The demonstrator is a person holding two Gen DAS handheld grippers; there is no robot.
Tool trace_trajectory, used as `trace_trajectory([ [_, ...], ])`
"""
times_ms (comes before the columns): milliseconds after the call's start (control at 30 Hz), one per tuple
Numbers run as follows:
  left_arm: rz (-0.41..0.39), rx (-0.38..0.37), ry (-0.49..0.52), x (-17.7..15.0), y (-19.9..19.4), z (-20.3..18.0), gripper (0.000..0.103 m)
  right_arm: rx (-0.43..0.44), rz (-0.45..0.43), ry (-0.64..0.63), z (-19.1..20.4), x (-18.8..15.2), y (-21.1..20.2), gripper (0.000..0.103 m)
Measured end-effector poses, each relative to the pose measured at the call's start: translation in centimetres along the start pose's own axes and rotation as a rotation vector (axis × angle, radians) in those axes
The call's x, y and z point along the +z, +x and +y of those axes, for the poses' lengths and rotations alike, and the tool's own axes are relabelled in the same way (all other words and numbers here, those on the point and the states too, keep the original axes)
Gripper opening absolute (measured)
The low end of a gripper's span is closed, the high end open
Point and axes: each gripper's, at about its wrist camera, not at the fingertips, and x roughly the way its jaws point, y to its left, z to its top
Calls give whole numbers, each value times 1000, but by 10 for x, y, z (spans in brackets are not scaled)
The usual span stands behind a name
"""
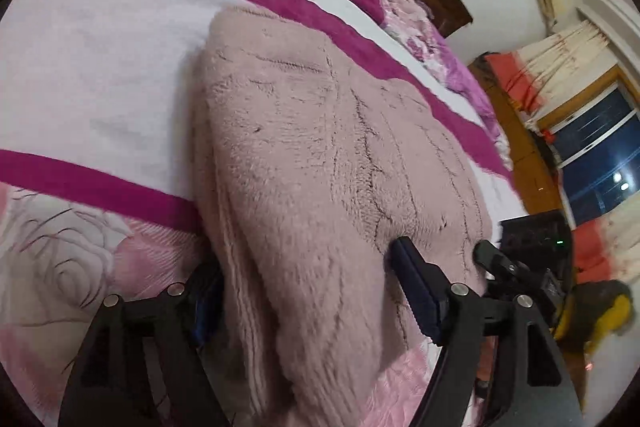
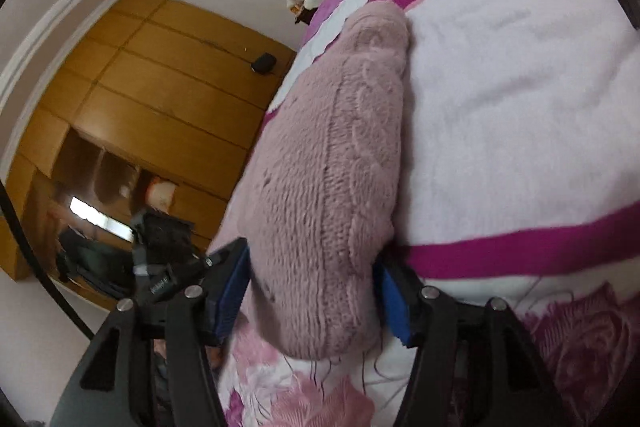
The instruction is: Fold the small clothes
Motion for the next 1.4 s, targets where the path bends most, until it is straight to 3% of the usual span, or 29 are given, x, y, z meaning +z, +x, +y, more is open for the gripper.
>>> trace_trajectory([
  [133, 29, -73, -48, -10, -8, 4, 52, 3, 48, 15, 3, -12, -5, 62],
  [267, 66, -77, -40, -19, -15, 1, 52, -116, 139, -11, 15, -15, -1, 62],
  [400, 67, -70, -46, -20, -18, 3, 49, -154, 59, -19, 9, -7, -13, 62],
  [500, 55, -82, -70, -15, -15, 9, 47, -37, 13, 94, -11, -2, -20, 63],
  [567, 40, -94, -73, -10, -11, 11, 47, -11, 49, 74, -10, 5, -6, 71],
  [667, 23, -106, -60, -2, -3, 10, 47, 6, 109, 18, 7, 17, 27, 98],
  [700, 23, -104, -56, 0, -1, 8, 48, 0, 114, 6, 10, 17, 32, 103],
  [833, 31, -99, -32, -6, -3, 3, 49, -126, 132, -39, 26, 16, 53, 103],
  [933, 33, -117, -36, -12, -6, 2, 49, -54, 130, -34, 23, 5, 43, 94],
  [1033, 21, -118, -36, -13, -4, 2, 48, -54, 103, -38, 10, 1, 35, 68],
  [1067, 17, -113, -40, -12, -4, 3, 43, -82, 98, -43, 5, 2, 35, 52],
  [1100, 14, -101, -47, -12, -4, 4, 22, -89, 92, -34, 2, 2, 34, 47],
  [1200, 26, -131, -46, -14, -6, 2, 13, -76, 71, -9, 0, 4, 25, 38],
  [1400, 33, -132, -44, -25, -27, -29, 11, -53, 45, 23, 24, -3, -2, 33],
])
